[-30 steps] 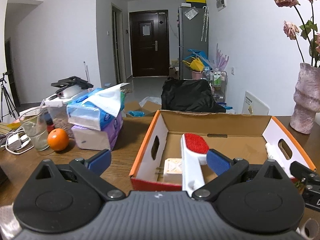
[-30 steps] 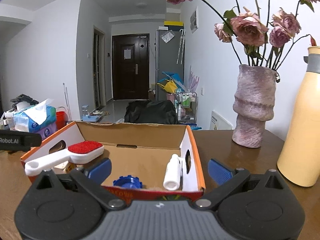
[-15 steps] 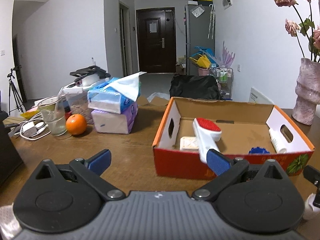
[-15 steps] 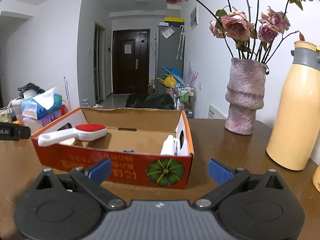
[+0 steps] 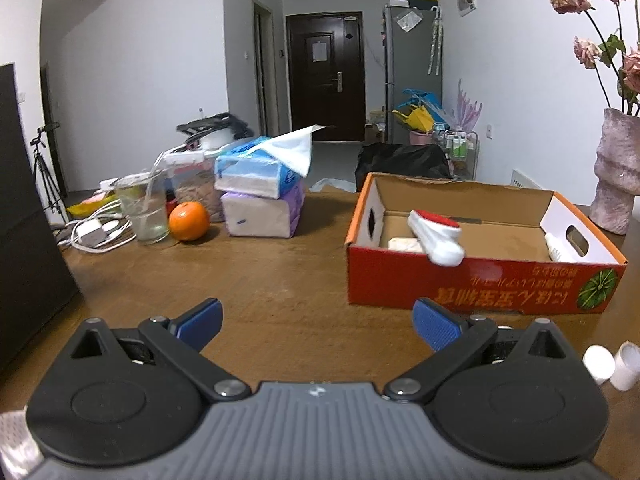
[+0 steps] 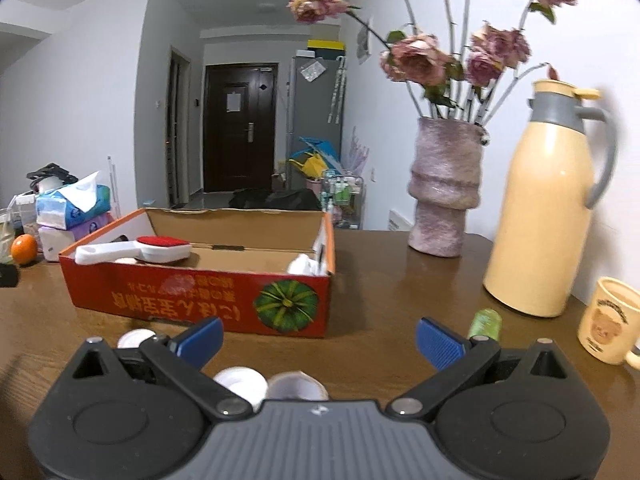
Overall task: Organize rigid objects
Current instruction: 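Withdraw both open tools from the box back toward the table items, then grasp the white plastic container with the left tool while the right tool grasps the green spray bottle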
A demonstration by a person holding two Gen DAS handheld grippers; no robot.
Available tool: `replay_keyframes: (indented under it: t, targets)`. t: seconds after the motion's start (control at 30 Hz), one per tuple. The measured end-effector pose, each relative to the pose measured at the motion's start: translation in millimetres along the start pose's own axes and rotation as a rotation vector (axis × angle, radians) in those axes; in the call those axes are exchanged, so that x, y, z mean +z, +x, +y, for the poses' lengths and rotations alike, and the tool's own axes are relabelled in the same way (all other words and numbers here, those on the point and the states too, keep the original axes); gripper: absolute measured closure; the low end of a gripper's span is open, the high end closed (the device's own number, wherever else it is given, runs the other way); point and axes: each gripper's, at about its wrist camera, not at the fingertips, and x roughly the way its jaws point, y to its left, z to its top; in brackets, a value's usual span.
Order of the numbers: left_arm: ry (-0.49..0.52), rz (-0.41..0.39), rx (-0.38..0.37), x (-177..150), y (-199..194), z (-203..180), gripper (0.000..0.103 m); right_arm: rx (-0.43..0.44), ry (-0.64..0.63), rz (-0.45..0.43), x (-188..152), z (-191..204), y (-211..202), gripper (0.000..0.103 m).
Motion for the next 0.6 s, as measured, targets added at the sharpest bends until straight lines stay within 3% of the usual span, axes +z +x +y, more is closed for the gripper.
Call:
replay_keyframes:
  t: [0.23,0.6]
  targets:
    - [-0.028,0.017,0.036,-15,-9,23,0.0,-0.099,0.006,-0.003,-19,-21,-16,0.0]
    - [-0.112,0.092,0.133,-29,5,65,0.0,-0.153,0.057,0.035,-33,-54,-20,0.002]
